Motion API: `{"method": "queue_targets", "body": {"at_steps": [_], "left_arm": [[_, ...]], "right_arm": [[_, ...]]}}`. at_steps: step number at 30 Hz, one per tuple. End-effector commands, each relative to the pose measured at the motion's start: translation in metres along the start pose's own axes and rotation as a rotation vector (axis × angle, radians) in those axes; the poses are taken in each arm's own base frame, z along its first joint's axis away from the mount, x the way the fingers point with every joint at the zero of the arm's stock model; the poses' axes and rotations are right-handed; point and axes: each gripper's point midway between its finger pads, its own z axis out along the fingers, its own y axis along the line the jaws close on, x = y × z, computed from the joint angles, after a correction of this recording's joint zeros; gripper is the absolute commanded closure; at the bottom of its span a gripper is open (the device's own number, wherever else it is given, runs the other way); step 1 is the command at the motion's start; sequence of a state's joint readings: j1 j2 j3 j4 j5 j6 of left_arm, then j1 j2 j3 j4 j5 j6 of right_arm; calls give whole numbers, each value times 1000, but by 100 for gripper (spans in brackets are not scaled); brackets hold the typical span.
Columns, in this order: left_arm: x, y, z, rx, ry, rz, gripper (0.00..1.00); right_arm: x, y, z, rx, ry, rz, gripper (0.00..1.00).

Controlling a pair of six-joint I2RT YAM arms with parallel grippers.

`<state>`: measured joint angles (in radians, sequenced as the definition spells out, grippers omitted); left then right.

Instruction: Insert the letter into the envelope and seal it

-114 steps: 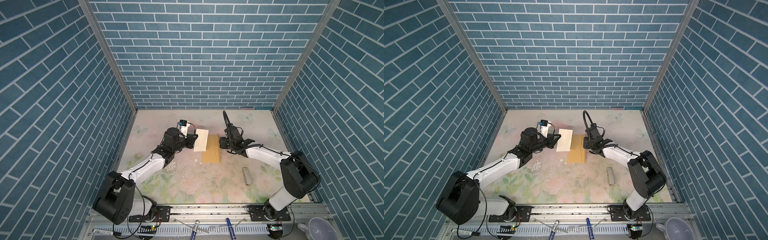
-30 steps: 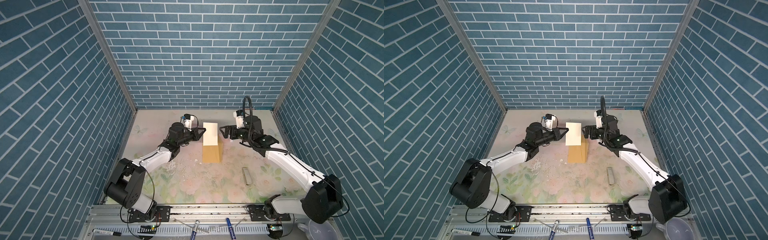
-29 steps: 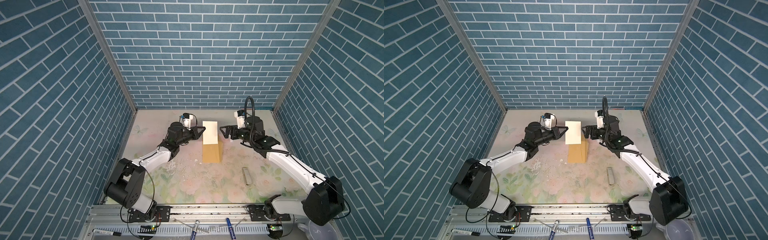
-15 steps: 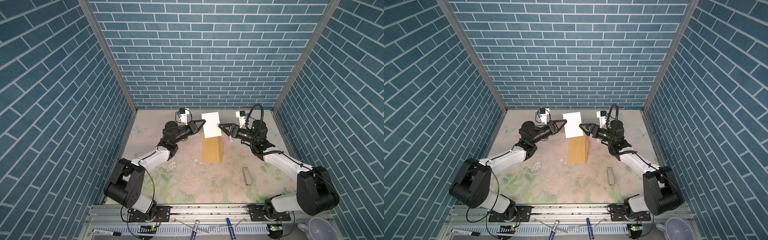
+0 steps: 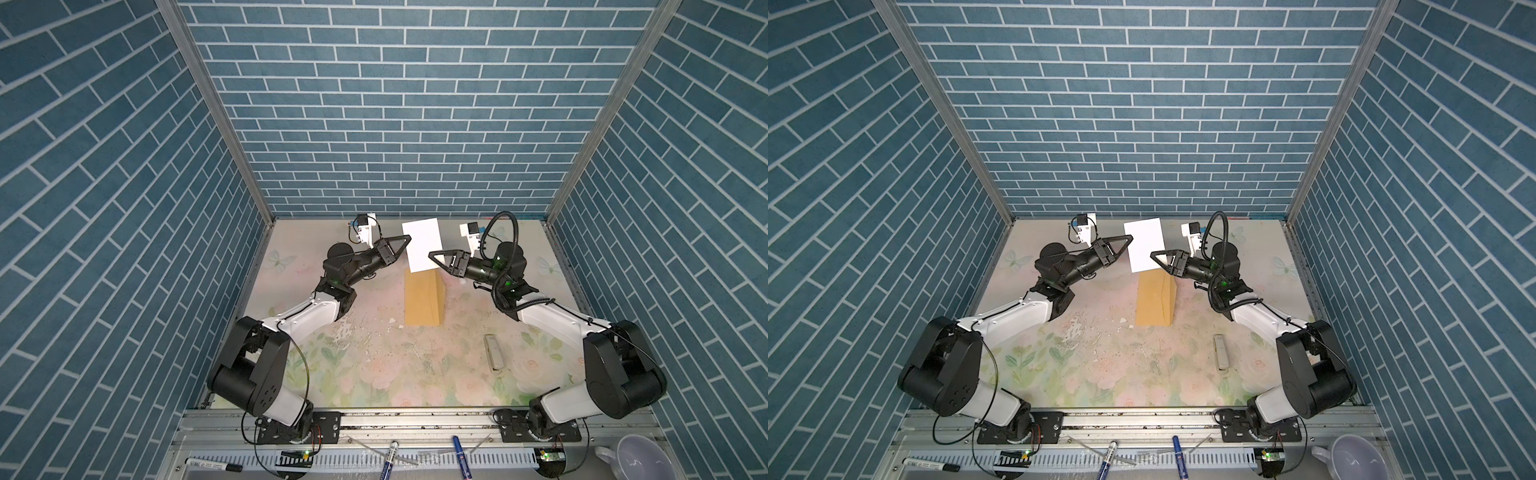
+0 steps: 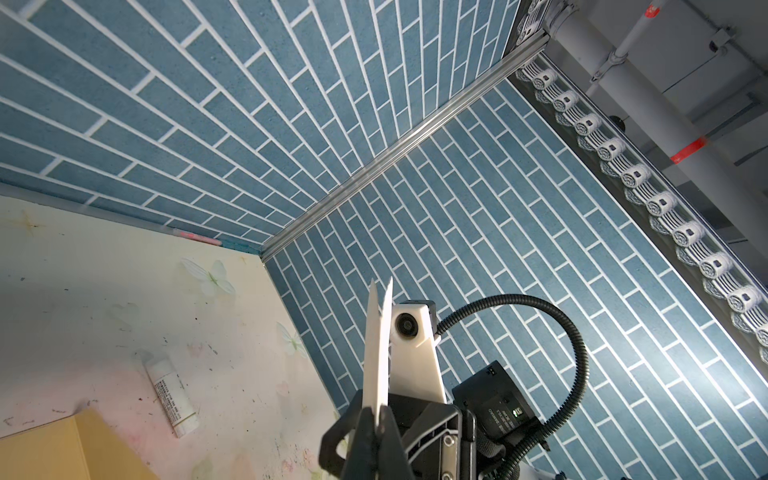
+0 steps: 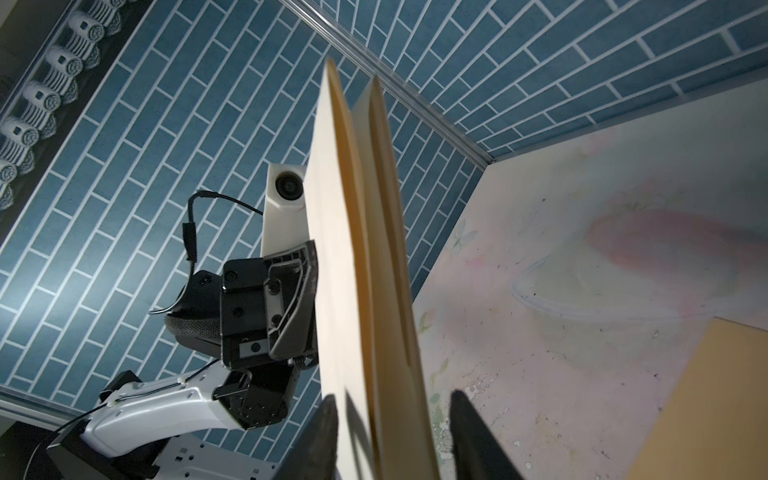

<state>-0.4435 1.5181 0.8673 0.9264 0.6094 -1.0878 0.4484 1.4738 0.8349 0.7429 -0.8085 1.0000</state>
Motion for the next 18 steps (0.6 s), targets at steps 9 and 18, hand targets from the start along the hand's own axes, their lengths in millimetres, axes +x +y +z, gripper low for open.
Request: {"method": "queue_targets", "body": {"at_steps": [9,18], "left_arm": [[14,27,-8,-116,42,57,95],[33,65,-30,-336,116,157,50]], "right_arm": [[-5,-3,-2,57,-27,-26,100],[19,-44,-40,430,161,-99,100]]}}
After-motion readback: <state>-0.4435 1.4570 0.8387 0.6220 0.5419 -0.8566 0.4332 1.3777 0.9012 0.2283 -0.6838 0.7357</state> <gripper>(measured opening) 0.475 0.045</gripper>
